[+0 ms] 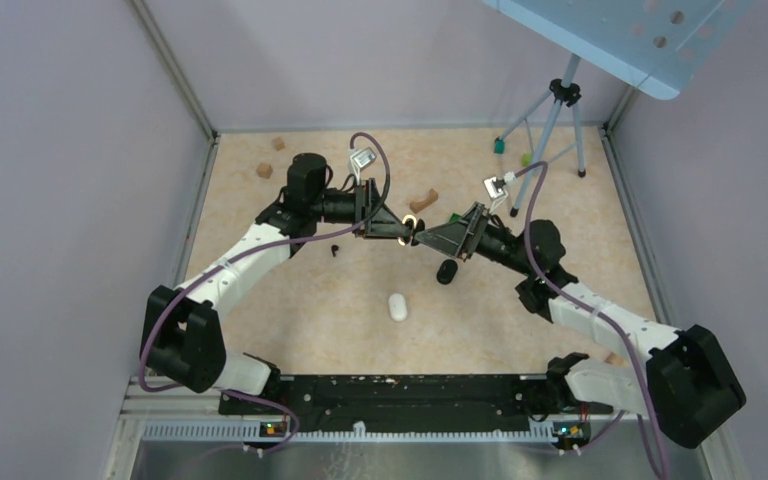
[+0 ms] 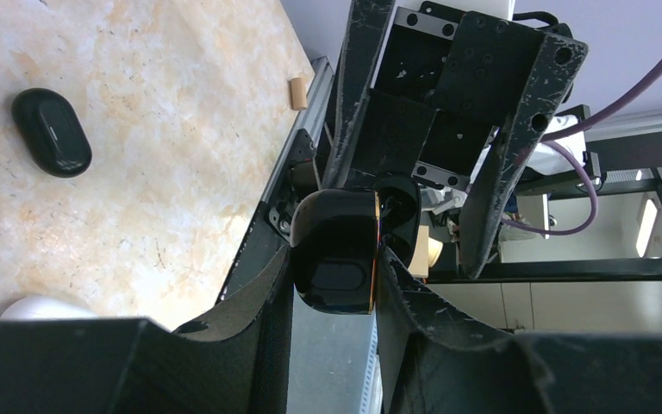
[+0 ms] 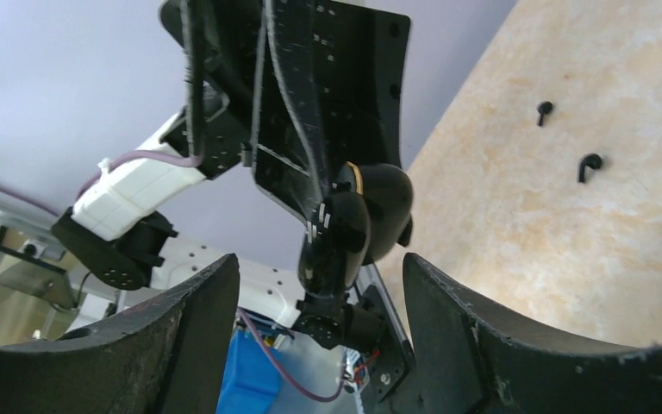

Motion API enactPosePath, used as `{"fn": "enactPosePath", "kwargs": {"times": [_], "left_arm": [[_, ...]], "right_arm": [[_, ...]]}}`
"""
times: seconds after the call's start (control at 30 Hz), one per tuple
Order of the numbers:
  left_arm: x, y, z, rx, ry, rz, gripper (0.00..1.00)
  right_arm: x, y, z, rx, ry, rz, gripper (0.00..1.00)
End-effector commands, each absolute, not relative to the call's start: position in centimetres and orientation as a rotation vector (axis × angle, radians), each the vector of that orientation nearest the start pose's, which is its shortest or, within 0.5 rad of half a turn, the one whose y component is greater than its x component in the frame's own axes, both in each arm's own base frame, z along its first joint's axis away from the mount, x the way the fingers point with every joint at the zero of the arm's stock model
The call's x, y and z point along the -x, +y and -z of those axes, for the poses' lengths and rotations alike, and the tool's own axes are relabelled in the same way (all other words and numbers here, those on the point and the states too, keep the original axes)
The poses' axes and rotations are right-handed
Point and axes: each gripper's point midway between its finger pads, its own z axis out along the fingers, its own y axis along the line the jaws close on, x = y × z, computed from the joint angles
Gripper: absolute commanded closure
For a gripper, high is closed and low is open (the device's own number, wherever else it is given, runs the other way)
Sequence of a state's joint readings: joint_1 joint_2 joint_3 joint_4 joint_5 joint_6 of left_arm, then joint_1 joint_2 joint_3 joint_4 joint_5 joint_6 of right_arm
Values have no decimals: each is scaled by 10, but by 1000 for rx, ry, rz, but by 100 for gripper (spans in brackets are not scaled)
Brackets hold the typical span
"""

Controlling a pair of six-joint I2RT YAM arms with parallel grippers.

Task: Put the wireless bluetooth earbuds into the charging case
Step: Pass from the left arm to the right

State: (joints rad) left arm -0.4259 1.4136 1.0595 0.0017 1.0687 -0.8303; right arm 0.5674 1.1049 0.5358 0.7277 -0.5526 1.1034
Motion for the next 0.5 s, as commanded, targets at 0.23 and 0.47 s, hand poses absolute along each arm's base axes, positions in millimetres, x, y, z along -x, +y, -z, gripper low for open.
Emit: {"fn": "enactPosePath", "kwargs": {"times": [0.23,0.47], "left_arm": [[-240,-296,-301,-512,2035,1810,96],[-240,-296,-301,-512,2035,1804,95]], "right_arm": [[-219,294,-304,141,1500,-1846,46],[-225,294,-301,109,1505,-1837,54]]}}
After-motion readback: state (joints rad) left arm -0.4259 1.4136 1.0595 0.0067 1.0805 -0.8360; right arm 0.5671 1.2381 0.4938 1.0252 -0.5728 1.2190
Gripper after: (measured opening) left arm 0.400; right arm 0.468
